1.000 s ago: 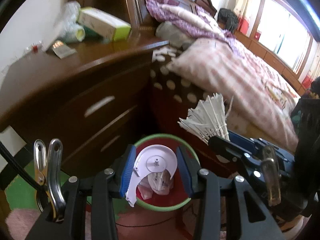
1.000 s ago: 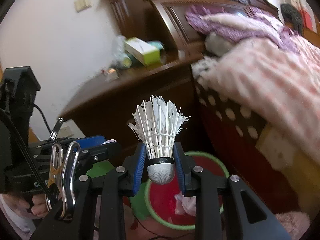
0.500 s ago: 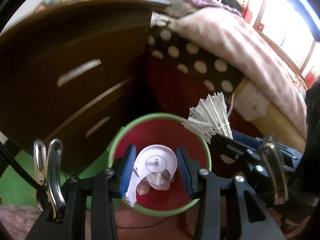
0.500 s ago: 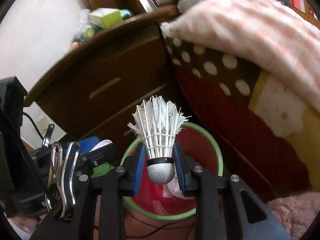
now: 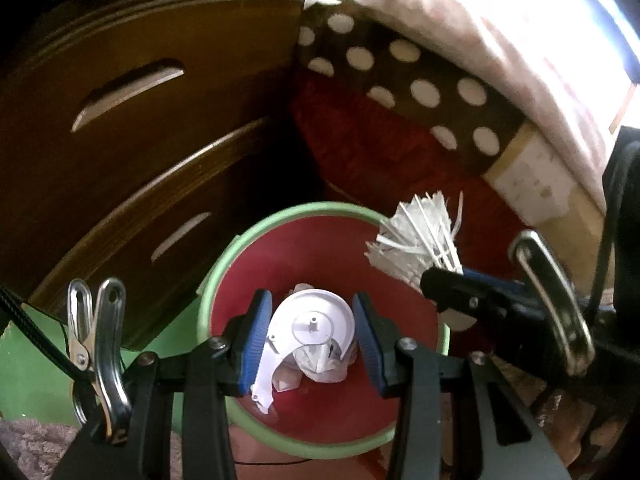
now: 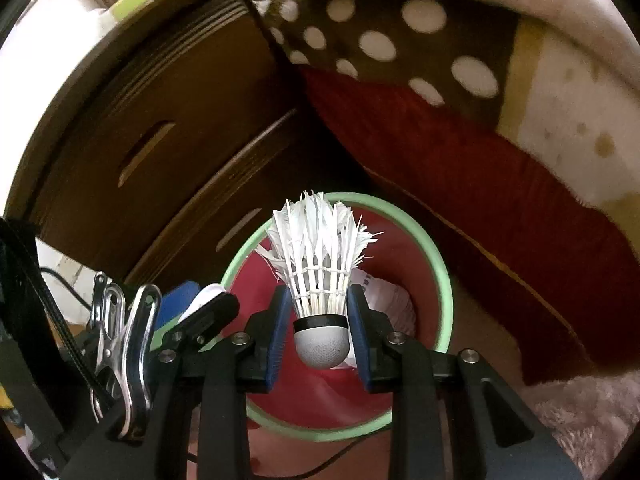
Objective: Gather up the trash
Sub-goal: 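Open both tools to drop the tape roll and shuttlecock into the bucket, then raise both tools from the bucket back to the nightstand, then grasp the silver tube with the left tool while the right tool grasps the white selfie-stick box, then carry the silver tube and selfie-stick box down over the red bucket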
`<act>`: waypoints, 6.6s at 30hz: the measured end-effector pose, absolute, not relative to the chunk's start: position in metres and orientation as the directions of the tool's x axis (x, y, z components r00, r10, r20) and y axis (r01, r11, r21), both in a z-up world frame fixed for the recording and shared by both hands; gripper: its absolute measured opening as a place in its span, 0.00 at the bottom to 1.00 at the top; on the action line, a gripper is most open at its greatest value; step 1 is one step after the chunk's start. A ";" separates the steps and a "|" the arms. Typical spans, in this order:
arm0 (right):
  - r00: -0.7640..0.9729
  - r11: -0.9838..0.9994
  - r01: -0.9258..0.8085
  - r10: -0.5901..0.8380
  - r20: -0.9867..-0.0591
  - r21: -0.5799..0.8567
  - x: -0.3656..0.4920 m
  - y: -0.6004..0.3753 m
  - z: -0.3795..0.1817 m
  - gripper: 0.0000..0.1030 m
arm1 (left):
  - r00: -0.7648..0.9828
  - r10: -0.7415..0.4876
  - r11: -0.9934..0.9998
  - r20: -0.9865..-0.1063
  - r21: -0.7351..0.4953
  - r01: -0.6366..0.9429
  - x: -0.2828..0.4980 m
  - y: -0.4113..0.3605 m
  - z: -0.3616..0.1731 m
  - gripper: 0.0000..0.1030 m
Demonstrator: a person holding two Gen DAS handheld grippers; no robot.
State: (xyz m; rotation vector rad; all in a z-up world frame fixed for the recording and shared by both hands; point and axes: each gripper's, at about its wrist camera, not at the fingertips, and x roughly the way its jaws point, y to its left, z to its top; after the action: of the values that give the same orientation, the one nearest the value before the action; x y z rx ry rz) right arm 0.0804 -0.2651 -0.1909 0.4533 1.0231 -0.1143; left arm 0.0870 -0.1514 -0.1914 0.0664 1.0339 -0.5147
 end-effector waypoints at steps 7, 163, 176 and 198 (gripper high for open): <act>0.514 0.883 0.336 0.119 -0.849 0.327 0.087 -0.271 -0.201 0.29 | 0.378 -0.367 0.884 -0.850 -0.193 0.425 0.093 -0.153 -0.203 0.43; 0.762 0.963 -0.248 0.129 -0.635 -0.102 0.374 -0.149 0.030 0.65 | 0.646 -0.047 0.998 -0.762 -0.061 0.000 0.335 -0.038 -0.005 0.68; 0.722 0.972 -0.232 0.189 -0.665 0.025 0.380 -0.160 0.017 0.56 | 0.677 -0.021 0.999 -0.735 0.010 0.041 0.323 -0.045 -0.006 0.38; 0.755 0.964 -0.191 0.264 -0.600 0.185 0.297 -0.195 0.028 0.52 | 0.688 -0.178 0.984 -0.704 -0.138 0.113 0.252 -0.032 0.020 0.36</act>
State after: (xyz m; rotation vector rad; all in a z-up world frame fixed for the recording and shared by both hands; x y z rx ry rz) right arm 0.2970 -0.1953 0.0282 0.1146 0.6708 0.2488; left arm 0.2517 -0.0317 0.0203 -0.0858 0.7962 -0.1633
